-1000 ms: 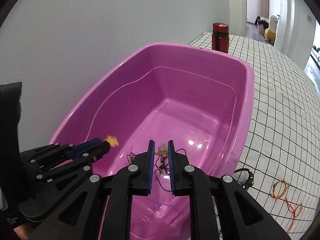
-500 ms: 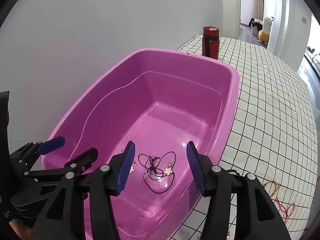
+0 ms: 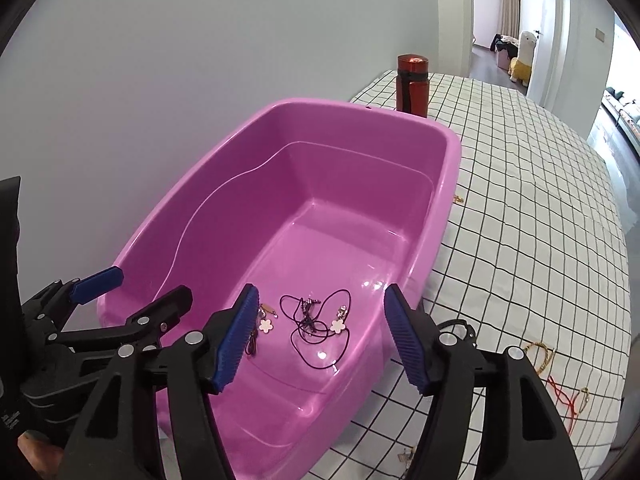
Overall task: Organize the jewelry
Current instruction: 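Raise both open tools away from the bin back over the table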
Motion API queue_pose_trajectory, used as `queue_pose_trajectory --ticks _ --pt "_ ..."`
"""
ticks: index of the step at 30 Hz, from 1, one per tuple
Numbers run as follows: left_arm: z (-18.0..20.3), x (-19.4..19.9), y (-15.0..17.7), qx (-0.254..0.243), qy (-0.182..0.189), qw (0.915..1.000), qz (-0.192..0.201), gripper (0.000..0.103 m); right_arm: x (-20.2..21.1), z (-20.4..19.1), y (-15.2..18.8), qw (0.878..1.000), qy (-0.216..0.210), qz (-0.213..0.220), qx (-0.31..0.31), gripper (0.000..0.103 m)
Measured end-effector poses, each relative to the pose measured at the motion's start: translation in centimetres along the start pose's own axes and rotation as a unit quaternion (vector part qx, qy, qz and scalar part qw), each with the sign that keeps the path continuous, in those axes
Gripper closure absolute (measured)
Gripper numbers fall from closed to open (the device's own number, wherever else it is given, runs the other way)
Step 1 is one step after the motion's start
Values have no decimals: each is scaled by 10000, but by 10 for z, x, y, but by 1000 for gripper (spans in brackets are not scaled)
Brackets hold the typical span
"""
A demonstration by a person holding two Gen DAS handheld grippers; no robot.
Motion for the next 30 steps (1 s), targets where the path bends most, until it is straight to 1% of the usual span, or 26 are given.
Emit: queue_pose_trajectory --ticks 8,13,19,22,26,30 --pt "1 9 10 -122 82 9999 50 11 14 -2 14 9997 204 115 -94 38" --pt "5 13 16 -283 126 9995 66 11 22 -1 23 9993 191 201 -237 38" --pt "17 20 21 -550 241 9981 153 10 38 9 35 9970 209 495 -559 38" --pt "25 25 22 -705 327 9967 243 8 46 16 41 9950 271 630 -731 38" --pt "40 33 25 -972 425 9937 358 8 55 29 55 9912 413 739 -1019 38" --pt "60 42 32 -1302 644 9882 494 7 62 43 76 9860 507 815 -1361 38"
Point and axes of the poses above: each gripper's, at about its wrist camera, not at the fingertips, and x roughly against the way its jaws point, z to its right, y to its underside, the point moved 10 cm from there along -x, roughly the way its jaws point, and after that the axes turned 10 degrees about -z, right-handed, at the moved point
